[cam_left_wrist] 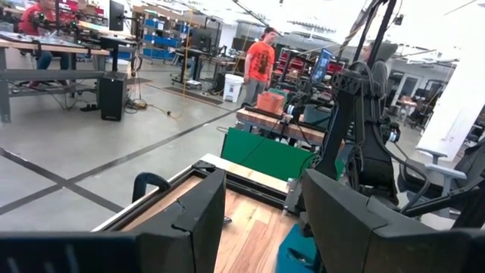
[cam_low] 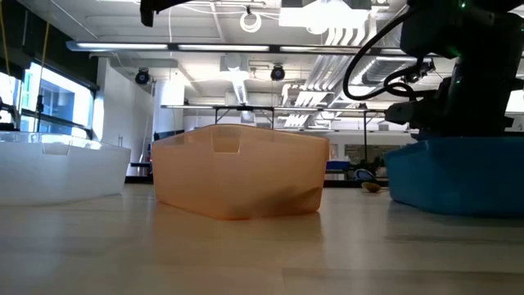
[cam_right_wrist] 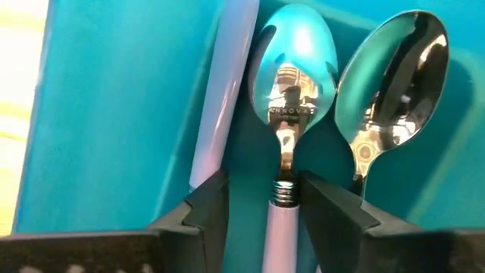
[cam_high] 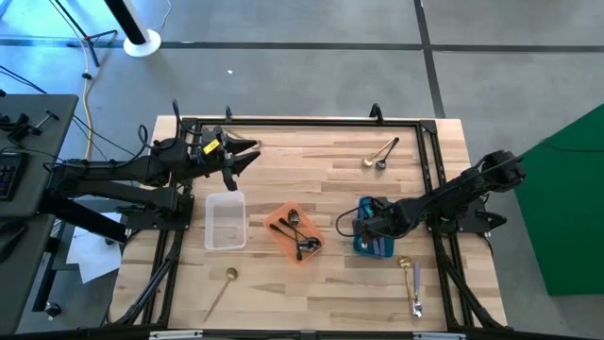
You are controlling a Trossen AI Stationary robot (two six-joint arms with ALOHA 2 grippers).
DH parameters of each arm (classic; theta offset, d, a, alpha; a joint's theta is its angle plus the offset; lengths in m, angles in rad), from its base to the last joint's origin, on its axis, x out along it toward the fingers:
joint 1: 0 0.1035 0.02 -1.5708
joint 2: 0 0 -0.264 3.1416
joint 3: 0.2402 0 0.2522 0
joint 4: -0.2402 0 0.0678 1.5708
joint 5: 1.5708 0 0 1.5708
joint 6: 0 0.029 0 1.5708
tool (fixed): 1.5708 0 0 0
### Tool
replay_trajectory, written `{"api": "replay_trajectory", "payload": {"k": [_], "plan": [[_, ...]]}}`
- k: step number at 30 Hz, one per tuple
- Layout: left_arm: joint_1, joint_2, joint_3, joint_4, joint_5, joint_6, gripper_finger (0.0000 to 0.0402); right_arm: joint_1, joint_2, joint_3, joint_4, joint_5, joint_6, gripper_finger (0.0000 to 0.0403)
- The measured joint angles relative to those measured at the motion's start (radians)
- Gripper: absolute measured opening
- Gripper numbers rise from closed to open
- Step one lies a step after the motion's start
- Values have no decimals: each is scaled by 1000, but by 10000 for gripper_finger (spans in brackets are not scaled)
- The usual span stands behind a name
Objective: Sort silverware by color (type)
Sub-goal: Put the left purple spoon into the blue bin, then put the purple spoon into the blue bin
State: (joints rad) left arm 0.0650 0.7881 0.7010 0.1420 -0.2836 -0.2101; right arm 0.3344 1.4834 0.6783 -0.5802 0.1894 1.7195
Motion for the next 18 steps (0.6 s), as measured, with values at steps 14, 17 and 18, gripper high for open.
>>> {"api": "replay_trajectory", "payload": {"k": [14, 17, 18], "plan": [[0, 0, 0, -9, 0, 1, 165, 2, 2, 304, -406, -22, -285, 145], [0, 0, 0, -9, 0, 1, 165, 2, -16, 407, -541, 5, -374, 144], [0, 0, 0, -10, 0, 1, 165, 2, -31, 434, -580, 20, -398, 144]]}}
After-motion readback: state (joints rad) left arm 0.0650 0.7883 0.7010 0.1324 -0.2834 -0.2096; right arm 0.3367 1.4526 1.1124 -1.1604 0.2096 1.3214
